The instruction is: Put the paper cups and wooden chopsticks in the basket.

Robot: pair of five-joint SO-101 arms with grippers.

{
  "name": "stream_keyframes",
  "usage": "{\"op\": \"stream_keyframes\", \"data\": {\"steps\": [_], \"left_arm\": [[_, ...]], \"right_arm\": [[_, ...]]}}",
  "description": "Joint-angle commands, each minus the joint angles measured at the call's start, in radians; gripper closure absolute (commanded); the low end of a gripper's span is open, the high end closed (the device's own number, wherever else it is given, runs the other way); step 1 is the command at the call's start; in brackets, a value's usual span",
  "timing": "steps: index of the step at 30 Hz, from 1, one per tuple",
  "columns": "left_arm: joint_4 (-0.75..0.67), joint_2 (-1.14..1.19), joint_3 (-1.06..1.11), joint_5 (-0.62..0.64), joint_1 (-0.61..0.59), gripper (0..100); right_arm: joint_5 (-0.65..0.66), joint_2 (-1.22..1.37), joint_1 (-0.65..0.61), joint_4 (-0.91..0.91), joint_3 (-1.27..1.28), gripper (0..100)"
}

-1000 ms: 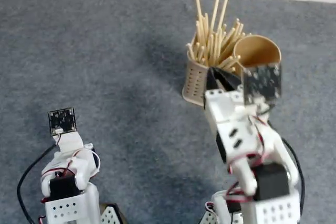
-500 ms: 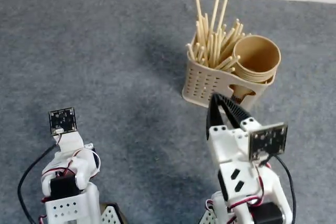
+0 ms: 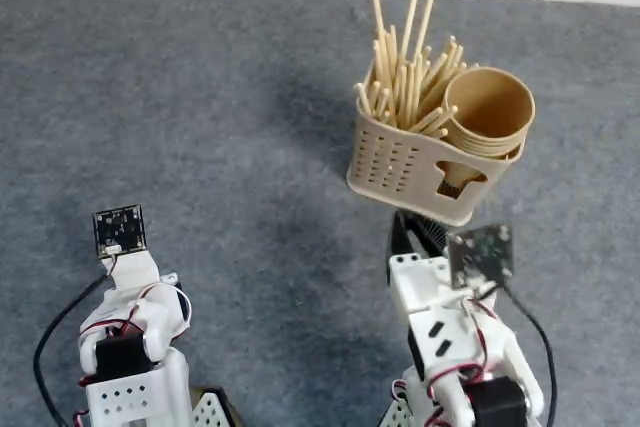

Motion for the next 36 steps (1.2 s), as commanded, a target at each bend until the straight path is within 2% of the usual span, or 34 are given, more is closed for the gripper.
{"op": "stream_keyframes", "data": {"steps": [1,5,17,19,26,36], "left_arm": [[0.002,-0.012,0.019,0.000,0.024,99],[0.002,-0.012,0.019,0.000,0.024,99],[0.002,-0.012,0.019,0.000,0.024,99],[0.002,-0.012,0.019,0.000,0.024,99],[0.002,-0.012,0.019,0.000,0.024,99],[0.002,-0.012,0.019,0.000,0.024,99]], "right_arm": [[0.000,-0.016,0.074,0.022,0.067,99.2],[0.000,-0.016,0.171,0.022,0.189,99.2],[-0.002,-0.015,0.182,0.058,0.567,99.2],[-0.005,-0.015,0.206,0.122,0.565,99.2],[-0.002,-0.013,0.364,0.114,0.547,99.2],[-0.002,-0.013,0.369,0.114,0.547,99.2]]}}
